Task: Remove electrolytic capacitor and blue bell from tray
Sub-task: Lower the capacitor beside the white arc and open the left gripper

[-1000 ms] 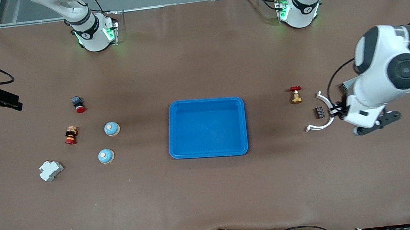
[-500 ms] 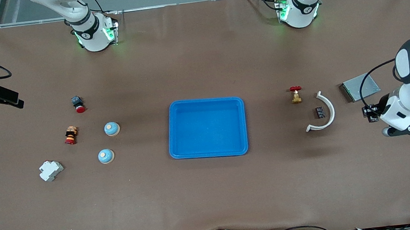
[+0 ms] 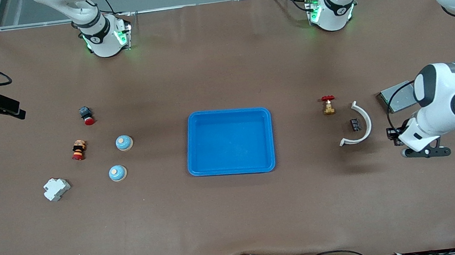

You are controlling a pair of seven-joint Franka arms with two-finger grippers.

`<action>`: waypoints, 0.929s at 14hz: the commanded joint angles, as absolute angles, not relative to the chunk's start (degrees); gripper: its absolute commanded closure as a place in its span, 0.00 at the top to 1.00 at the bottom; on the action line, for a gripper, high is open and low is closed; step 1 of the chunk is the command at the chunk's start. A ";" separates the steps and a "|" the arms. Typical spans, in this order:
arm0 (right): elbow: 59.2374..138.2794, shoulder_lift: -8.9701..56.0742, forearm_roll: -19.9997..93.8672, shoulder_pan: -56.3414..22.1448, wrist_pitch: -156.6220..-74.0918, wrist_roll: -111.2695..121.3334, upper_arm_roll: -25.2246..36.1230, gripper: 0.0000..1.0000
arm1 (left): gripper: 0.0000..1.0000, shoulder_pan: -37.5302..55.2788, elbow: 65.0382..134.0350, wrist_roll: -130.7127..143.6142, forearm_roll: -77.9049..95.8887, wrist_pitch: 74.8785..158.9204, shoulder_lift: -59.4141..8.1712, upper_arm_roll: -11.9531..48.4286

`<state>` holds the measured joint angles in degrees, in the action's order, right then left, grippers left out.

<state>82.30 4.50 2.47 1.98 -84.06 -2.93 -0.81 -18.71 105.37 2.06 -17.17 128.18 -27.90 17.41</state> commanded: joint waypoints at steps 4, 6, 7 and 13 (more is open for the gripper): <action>85.78 1.76 3.43 1.67 -85.69 -2.64 -0.26 1.00 | 0.00 -20.65 111.18 1.23 -18.28 135.34 -28.03 17.67; 85.96 1.76 3.43 1.76 -85.69 -2.64 -0.26 1.00 | 0.00 -21.00 111.53 1.23 -18.28 136.49 -29.17 17.58; 85.96 1.76 3.43 1.76 -85.69 -2.64 -0.26 1.00 | 0.00 -21.18 111.62 1.23 -18.28 136.84 -29.44 17.58; 86.04 1.76 3.43 1.85 -85.87 -2.64 -0.26 1.00 | 0.00 -22.32 111.71 1.23 -18.37 138.52 -31.82 17.58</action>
<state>83.83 3.77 2.47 1.98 -84.92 -2.92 -0.74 -21.87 111.22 1.90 -17.18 137.52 -31.98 17.27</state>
